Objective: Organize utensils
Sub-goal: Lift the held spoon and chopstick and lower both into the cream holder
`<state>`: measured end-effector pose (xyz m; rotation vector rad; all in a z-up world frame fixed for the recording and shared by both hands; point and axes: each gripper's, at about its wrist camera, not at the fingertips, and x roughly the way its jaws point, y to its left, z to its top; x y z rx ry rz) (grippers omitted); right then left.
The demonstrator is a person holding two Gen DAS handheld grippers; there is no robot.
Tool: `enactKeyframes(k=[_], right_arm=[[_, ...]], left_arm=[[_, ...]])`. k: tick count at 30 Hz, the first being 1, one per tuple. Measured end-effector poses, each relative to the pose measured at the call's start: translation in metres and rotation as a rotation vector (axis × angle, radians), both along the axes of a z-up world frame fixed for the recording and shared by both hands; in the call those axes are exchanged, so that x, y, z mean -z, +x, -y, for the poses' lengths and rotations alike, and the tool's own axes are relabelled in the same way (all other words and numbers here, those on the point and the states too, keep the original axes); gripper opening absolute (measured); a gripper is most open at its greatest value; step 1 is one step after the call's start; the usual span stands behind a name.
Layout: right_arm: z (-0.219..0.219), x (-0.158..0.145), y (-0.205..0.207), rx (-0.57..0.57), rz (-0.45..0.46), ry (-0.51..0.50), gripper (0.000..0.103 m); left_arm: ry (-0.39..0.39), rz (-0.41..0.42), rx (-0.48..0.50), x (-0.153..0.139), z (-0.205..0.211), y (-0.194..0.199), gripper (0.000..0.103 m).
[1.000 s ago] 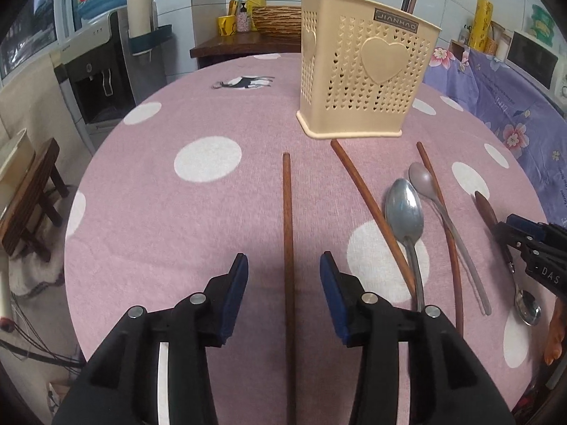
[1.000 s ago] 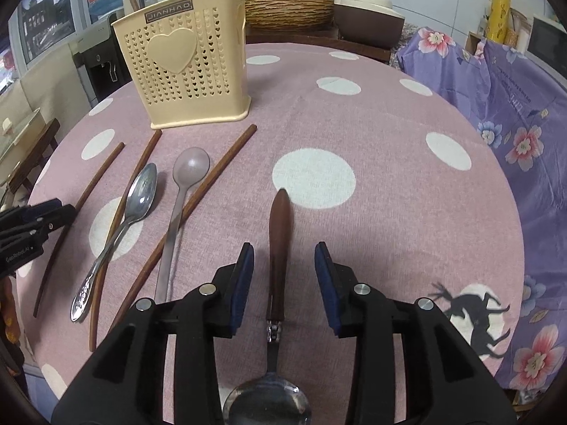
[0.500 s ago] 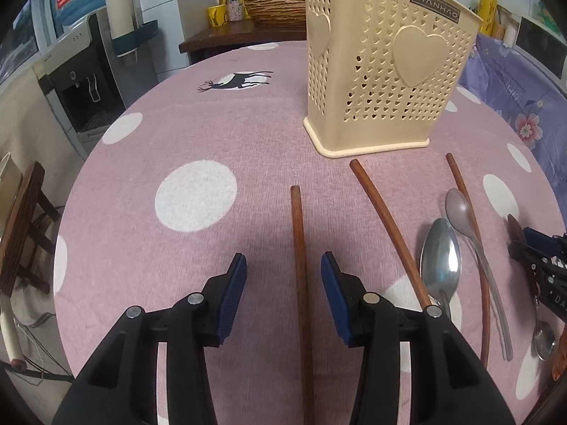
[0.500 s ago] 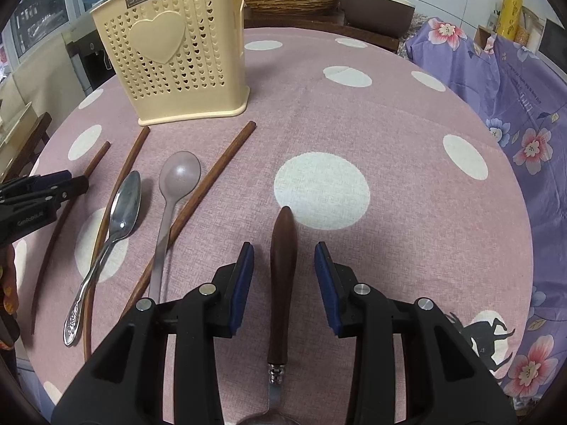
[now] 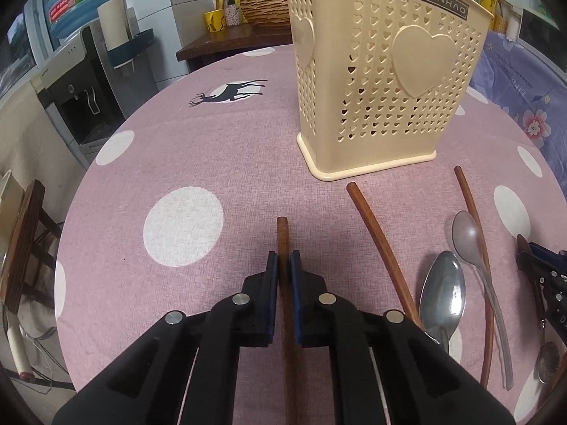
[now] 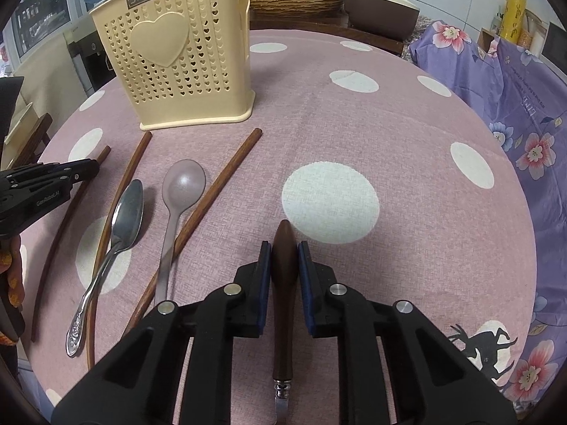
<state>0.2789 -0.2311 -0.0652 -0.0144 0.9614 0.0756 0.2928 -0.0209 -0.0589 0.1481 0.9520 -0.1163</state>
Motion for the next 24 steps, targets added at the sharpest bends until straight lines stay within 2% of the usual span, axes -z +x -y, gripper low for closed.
enactKeyframes(k=[7,10,16,24], right_arm=[[0.003,0.0,-0.001,-0.001,0.007,0.024,0.016],[0.009,-0.002,-0.002,0.006,0.011,0.065,0.016],[0.02,-0.031,-0.015,0.011,0.091,0.126,0.016],[0.038,-0.098,-0.055,-0.005,0.259,0.17,0.016]], left_arm=[[-0.026,0.002,-0.012,-0.002,-0.002,0.001,0.008],[-0.042,0.038,-0.019,-0.013,-0.004,-0.006,0.008],[-0.129,0.14,-0.006,-0.057,-0.015,-0.032,0.008],[-0.213,0.331,0.022,-0.13,-0.035,-0.081,0.008]])
